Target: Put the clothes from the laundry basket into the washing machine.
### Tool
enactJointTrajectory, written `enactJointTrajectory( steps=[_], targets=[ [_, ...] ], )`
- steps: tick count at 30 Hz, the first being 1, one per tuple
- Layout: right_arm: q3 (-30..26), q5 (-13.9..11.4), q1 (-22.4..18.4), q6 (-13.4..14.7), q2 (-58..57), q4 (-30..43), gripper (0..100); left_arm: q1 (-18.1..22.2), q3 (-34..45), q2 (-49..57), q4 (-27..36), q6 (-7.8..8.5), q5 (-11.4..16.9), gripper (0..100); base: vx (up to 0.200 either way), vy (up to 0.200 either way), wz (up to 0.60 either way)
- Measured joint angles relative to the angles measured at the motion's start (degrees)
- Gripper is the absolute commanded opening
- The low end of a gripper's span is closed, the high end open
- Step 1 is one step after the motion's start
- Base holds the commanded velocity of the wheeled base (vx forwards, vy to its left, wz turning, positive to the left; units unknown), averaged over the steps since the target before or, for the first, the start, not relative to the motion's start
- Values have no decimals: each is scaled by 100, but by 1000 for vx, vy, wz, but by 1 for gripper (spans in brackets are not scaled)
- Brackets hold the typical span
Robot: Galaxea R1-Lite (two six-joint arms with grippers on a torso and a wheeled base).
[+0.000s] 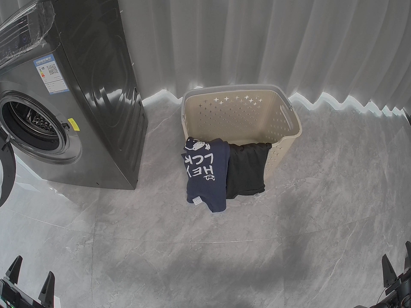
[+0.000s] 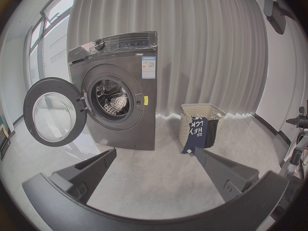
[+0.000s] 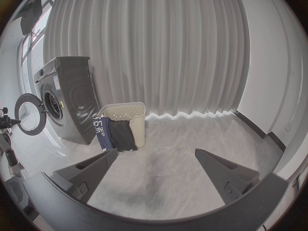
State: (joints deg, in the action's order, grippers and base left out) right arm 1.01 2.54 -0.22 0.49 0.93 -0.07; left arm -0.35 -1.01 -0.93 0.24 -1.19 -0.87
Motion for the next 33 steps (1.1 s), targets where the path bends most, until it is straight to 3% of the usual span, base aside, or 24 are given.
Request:
enactJointTrajectory(
  steps=[4,20,29,33],
  targets=[
    [0,2,4,0,0,0,100,0,0,0,0,-6,2,100,0,0,0],
    [0,2,4,0,0,2,100,0,0,0,2,-26,11,100,200,0,0],
    [0,2,6,0,0,0,100,2,0,0,2,-24,5,100,0,0,0],
    [0,2,0,2,0,0,100,0,0,0,0,-17,0,100,200,0,0]
  ],
)
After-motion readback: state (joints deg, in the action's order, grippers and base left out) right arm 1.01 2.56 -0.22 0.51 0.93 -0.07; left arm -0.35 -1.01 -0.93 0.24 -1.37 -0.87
